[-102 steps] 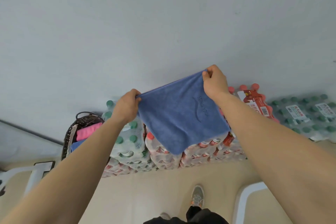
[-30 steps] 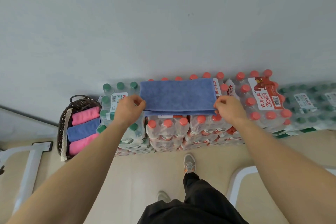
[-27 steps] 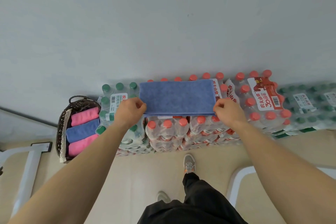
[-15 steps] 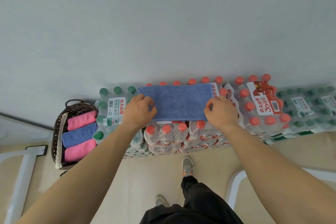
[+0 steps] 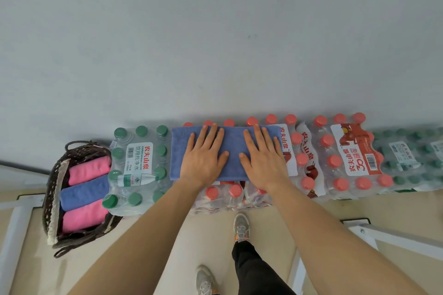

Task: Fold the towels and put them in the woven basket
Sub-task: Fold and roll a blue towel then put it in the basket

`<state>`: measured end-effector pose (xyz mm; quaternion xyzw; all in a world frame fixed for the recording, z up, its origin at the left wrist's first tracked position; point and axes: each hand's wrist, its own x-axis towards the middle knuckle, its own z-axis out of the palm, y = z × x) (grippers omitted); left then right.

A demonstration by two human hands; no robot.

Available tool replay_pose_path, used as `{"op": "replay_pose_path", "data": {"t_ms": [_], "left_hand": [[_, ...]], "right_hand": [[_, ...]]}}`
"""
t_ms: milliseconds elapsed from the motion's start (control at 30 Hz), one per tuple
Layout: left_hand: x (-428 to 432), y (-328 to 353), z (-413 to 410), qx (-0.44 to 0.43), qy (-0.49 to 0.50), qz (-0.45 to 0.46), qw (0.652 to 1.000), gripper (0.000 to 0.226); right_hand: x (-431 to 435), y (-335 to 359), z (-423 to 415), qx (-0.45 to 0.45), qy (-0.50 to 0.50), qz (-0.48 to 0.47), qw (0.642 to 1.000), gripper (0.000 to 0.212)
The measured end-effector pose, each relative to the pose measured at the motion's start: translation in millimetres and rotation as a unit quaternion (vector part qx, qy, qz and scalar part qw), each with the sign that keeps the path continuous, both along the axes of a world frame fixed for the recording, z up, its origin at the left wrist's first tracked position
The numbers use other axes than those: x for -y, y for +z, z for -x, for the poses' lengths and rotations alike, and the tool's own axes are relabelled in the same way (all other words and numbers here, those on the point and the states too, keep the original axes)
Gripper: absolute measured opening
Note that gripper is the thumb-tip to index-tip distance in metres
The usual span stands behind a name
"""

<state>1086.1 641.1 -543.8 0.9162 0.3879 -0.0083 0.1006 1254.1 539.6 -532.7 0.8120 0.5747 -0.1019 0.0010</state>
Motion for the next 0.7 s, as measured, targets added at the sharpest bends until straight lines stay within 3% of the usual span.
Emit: {"op": "replay_pose_path", "data": {"t_ms": [200, 533, 700], "left_hand": [[-11, -3, 16, -0.001, 0.08, -0.007, 0.997, 0.068], [-29, 25, 0, -0.046, 0.083, 0.026, 0.995, 0.076], [-45, 38, -17, -0.018, 0.057, 0.029, 0.998, 0.049]], "right_hand": [[9, -5, -31, -0.004, -0.049, 0.018, 0.999, 0.077], [2, 11, -41, -0.023, -0.042, 0.017, 0.999, 0.075], [-15, 32, -61, -0.047, -0.024, 0.02, 0.998, 0.054]]}}
